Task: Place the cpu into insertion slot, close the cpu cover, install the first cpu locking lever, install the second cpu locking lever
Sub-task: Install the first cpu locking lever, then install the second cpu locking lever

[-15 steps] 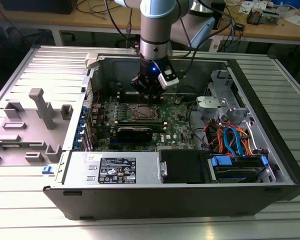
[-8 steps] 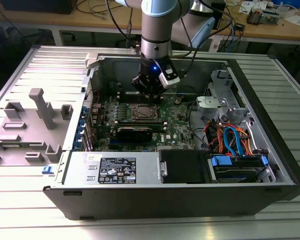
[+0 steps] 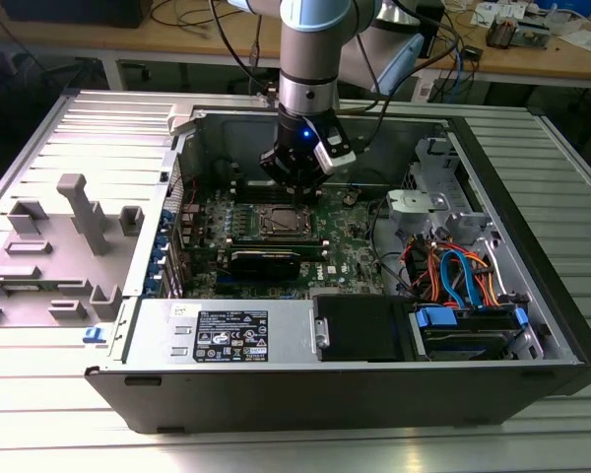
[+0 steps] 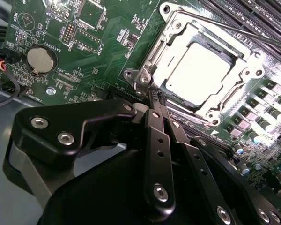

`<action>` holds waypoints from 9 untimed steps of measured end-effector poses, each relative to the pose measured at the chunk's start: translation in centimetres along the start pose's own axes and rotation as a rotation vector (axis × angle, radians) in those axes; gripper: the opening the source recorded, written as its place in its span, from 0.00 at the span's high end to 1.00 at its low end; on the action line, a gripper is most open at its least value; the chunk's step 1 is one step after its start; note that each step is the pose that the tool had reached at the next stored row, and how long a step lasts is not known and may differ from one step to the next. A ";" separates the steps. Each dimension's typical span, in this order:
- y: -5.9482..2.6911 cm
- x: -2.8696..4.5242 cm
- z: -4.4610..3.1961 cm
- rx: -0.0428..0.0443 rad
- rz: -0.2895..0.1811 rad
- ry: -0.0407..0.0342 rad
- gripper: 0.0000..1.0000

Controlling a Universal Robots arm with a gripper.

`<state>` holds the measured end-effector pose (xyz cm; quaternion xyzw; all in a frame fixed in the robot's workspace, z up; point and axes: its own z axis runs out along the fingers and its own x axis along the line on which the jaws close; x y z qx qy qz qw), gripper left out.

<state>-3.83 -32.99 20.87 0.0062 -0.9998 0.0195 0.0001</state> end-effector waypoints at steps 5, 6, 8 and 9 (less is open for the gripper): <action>-0.01 -0.01 -0.01 0.0001 0.000 0.0012 0.89; -0.01 -0.01 0.00 0.0001 0.000 0.0012 0.89; -0.01 -0.01 -0.01 0.0001 0.000 0.0013 0.89; -0.01 -0.01 -0.01 0.0001 0.000 0.0014 0.89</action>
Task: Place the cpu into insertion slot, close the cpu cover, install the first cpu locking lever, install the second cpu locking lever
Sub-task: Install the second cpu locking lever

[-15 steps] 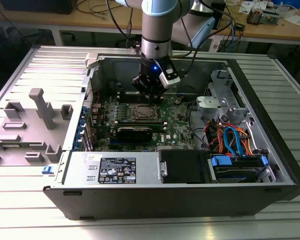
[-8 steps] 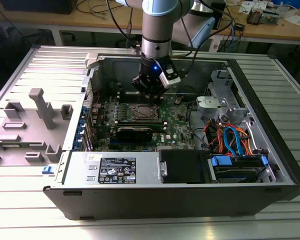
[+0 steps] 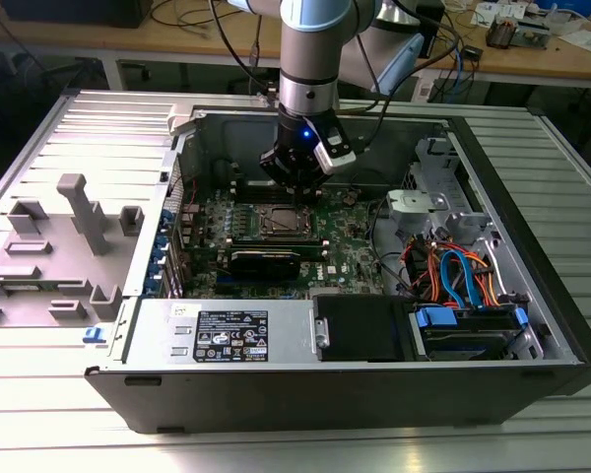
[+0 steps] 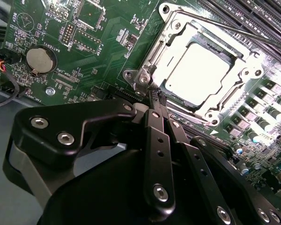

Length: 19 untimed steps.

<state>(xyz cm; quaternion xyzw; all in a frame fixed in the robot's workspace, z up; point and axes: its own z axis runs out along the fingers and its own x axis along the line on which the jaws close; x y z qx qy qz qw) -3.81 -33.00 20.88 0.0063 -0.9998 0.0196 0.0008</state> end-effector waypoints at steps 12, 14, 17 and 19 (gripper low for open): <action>-0.41 0.00 0.02 0.0006 0.000 0.0006 0.89; -0.62 0.00 0.02 0.0006 0.000 0.0007 0.89; -0.84 0.01 -0.09 0.0007 0.000 0.0007 0.89; -0.87 0.01 -0.34 0.0006 0.000 0.0007 0.89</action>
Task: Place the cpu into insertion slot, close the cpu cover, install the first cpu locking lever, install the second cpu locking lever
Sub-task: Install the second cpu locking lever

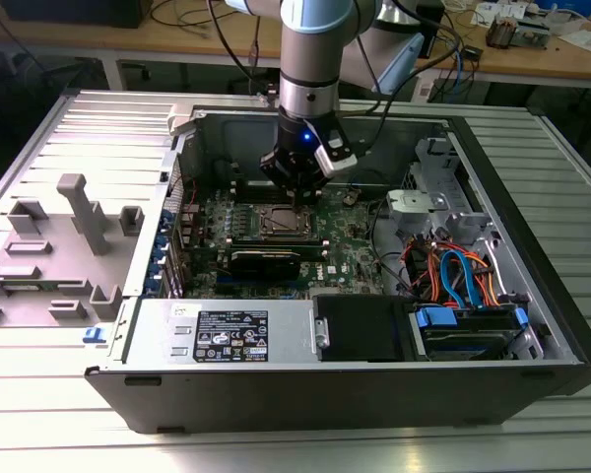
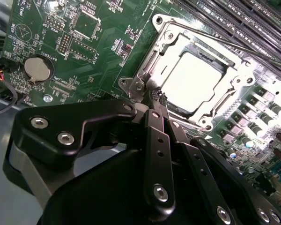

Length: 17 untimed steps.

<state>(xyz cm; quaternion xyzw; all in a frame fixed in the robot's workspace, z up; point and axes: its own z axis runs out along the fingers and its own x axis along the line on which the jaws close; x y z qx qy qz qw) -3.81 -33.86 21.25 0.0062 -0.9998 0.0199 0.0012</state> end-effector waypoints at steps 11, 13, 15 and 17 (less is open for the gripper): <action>-1.33 0.01 -0.61 0.0000 0.000 -0.0001 0.89; -1.72 0.02 -0.55 -0.0002 0.000 -0.0001 0.89; -1.95 0.02 -0.54 -0.0002 0.000 -0.0002 0.89; -2.05 0.03 -0.54 0.0000 0.000 0.0000 0.89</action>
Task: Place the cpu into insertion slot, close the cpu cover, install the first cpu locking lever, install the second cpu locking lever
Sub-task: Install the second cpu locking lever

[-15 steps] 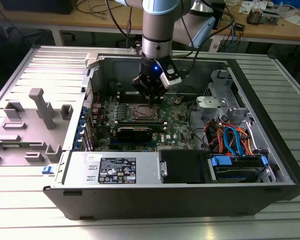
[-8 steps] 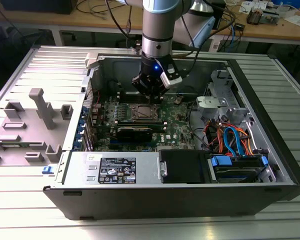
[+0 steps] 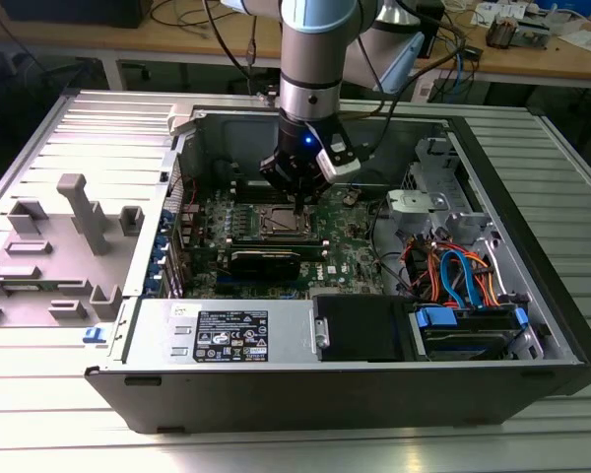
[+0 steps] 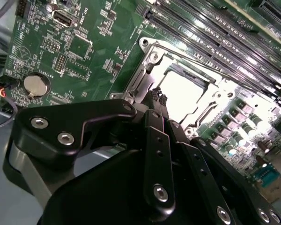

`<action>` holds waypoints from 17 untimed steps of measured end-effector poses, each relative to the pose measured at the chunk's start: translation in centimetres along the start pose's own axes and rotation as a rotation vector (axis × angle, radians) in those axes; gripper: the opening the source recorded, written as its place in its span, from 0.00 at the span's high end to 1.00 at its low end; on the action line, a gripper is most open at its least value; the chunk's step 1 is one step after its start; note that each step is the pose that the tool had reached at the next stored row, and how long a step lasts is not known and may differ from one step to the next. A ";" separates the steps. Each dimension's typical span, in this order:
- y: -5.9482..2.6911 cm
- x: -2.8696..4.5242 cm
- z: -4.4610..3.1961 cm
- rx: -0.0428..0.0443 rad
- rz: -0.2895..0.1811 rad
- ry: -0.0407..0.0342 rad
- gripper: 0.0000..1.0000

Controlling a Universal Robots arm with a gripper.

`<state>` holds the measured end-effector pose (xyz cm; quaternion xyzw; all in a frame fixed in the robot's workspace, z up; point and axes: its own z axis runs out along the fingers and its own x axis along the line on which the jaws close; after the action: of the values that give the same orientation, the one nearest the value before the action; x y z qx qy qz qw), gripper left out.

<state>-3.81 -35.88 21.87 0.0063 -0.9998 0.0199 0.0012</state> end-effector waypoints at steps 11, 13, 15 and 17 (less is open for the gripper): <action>-0.10 0.02 -0.77 0.0004 0.000 0.0000 0.89; -0.16 0.02 -0.77 0.0004 0.000 0.0000 0.89; -0.30 0.02 -0.76 0.0012 0.000 0.0000 0.89; -0.46 0.02 -0.75 0.0014 0.000 0.0000 0.89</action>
<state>-3.82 -36.31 22.65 0.0063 -0.9998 0.0206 0.0012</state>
